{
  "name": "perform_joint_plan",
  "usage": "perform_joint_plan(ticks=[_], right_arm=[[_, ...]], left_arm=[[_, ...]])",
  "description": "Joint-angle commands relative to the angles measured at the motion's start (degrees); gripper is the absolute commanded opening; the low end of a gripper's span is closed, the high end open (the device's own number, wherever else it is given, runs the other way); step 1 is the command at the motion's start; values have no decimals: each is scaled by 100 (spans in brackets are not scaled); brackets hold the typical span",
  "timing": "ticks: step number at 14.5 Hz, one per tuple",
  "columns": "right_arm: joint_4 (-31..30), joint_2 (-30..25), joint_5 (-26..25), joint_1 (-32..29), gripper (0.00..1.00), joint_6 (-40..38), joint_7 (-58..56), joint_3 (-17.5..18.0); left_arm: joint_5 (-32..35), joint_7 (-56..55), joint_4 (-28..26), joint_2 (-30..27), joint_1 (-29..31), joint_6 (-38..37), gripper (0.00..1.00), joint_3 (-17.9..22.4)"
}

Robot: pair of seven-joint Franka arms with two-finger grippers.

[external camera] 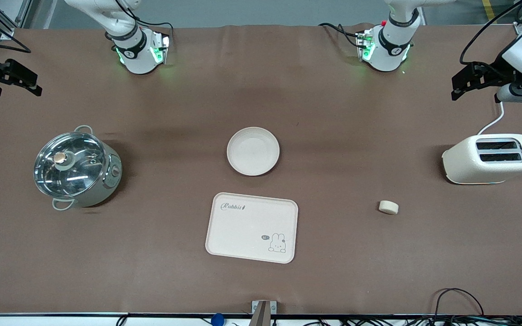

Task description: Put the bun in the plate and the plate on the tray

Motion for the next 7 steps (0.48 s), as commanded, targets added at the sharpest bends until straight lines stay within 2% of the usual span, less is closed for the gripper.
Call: perform_joint_plan(ticks=[1, 4, 7], right_arm=[[-58, -44, 81, -33, 100, 7, 75, 9], [-58, -44, 90, -33, 100, 16, 84, 9], [-136, 183, 634, 11, 100, 217, 101, 17]], left_arm=[[59, 112, 135, 57, -1, -112, 100, -3], [76, 85, 196, 153, 8, -112, 100, -3], [199, 42, 468, 566, 25, -85, 100, 6]])
